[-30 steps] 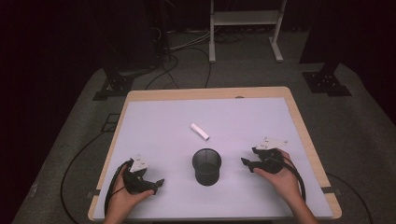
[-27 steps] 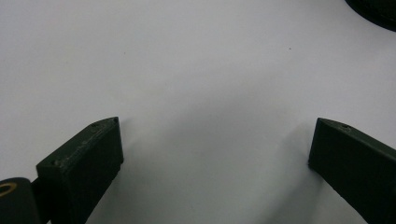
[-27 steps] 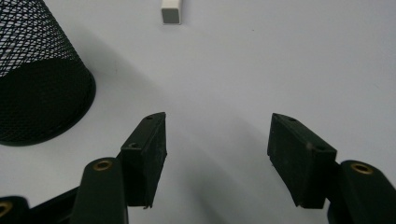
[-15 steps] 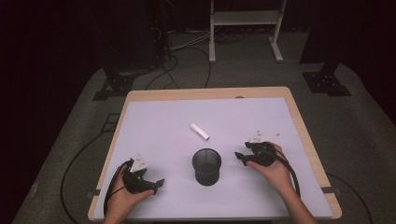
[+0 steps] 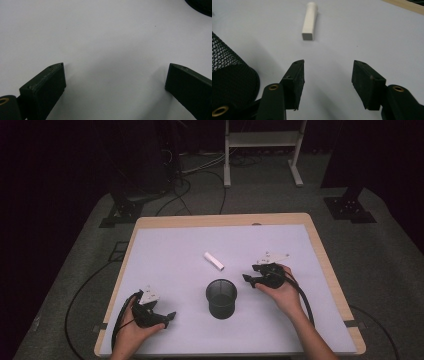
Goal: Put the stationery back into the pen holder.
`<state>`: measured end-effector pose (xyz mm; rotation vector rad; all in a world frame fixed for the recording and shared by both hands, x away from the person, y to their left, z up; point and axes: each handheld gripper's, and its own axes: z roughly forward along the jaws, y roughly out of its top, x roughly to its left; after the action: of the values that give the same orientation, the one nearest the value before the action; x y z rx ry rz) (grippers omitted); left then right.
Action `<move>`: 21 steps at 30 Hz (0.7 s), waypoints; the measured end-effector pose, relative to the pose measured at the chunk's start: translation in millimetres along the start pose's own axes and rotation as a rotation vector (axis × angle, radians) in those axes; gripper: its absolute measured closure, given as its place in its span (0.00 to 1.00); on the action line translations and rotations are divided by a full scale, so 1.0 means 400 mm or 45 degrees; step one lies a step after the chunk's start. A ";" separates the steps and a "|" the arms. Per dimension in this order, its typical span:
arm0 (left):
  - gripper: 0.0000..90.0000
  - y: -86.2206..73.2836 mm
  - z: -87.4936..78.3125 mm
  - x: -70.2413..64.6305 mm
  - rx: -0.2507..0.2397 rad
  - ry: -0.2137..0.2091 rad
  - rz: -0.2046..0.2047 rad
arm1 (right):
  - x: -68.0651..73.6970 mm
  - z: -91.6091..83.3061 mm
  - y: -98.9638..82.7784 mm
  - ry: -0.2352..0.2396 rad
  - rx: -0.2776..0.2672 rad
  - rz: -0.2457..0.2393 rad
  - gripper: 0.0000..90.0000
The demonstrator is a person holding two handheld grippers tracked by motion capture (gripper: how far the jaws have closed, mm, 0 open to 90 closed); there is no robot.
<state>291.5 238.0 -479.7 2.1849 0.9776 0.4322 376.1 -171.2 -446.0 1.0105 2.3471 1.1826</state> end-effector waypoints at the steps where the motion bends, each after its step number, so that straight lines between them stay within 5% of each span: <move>1: 0.02 0.000 0.000 0.000 0.000 0.000 0.000 | 0.001 0.004 0.003 0.004 -0.001 -0.004 0.48; 21: 0.02 0.000 0.000 0.001 0.000 -0.004 -0.004 | 0.032 0.106 0.083 0.061 0.005 -0.052 0.55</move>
<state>291.8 238.2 -479.8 2.1828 0.9794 0.4273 405.8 -124.5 -444.9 0.9406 2.3954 1.2002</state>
